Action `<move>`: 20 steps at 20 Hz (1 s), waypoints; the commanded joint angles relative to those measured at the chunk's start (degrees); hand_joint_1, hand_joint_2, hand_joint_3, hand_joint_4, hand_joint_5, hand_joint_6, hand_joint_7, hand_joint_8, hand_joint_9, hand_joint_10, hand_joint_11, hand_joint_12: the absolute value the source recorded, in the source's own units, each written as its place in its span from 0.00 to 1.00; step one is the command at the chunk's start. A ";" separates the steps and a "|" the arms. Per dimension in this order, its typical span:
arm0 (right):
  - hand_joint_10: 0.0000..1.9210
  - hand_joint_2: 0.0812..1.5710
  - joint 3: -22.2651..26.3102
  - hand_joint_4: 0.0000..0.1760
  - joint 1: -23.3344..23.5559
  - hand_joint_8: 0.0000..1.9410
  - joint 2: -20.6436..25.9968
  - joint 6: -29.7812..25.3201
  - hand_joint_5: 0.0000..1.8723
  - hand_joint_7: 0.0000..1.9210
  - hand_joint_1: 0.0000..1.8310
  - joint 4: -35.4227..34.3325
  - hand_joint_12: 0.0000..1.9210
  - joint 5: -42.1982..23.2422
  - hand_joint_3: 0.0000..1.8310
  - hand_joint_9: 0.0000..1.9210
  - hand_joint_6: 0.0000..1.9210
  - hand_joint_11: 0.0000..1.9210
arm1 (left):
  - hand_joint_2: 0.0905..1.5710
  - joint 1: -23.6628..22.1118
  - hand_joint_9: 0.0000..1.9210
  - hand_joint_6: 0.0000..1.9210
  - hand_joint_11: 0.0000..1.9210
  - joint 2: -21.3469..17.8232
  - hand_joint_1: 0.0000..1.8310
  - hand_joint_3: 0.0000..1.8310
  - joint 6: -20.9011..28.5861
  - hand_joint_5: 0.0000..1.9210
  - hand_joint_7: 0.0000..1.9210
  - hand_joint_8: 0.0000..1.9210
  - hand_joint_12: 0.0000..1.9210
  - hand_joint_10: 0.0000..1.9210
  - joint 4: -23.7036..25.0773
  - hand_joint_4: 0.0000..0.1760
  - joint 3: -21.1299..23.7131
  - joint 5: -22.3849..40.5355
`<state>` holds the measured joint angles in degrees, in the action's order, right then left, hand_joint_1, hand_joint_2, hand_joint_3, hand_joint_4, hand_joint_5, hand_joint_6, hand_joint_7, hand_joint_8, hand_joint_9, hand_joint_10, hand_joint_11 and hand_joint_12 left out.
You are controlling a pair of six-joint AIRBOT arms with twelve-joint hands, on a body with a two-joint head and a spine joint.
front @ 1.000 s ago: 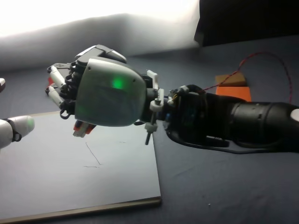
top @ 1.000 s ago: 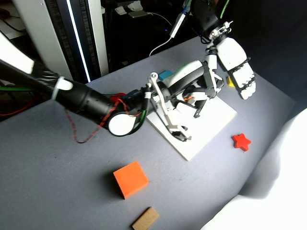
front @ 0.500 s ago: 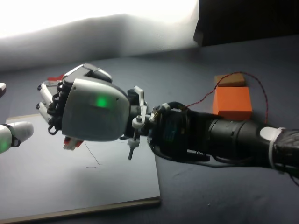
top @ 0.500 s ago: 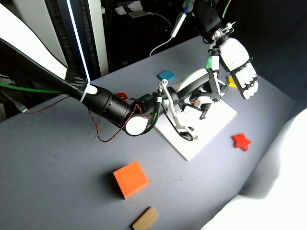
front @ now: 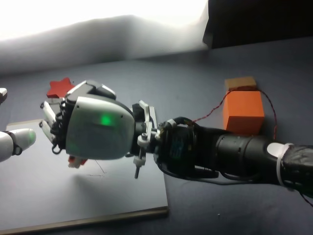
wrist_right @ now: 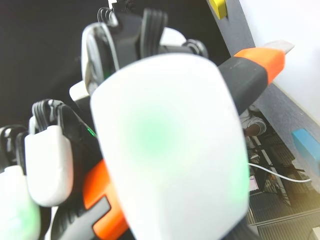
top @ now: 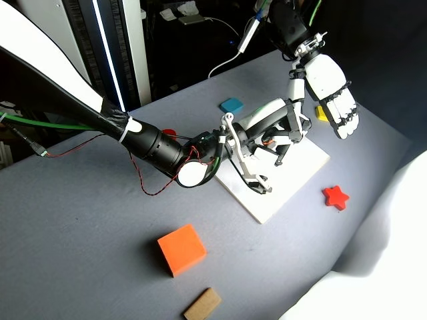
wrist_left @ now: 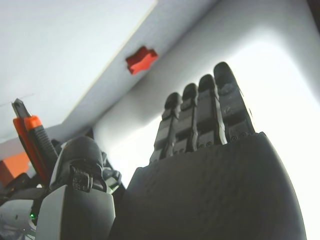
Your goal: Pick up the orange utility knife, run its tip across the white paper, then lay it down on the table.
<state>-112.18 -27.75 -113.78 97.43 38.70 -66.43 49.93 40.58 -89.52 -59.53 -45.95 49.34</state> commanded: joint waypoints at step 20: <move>1.00 0.56 6.99 1.00 -4.68 1.00 9.09 1.02 0.80 0.94 0.82 -0.83 1.00 -9.46 0.49 1.00 1.00 1.00 | 0.78 -0.87 0.01 0.00 0.00 0.33 0.00 0.00 -0.03 0.01 0.02 0.00 0.10 0.00 1.72 0.00 -0.63 6.24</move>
<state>-105.27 -32.51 -104.79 97.34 40.51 -69.65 49.50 40.99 -89.54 -59.53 -46.06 49.58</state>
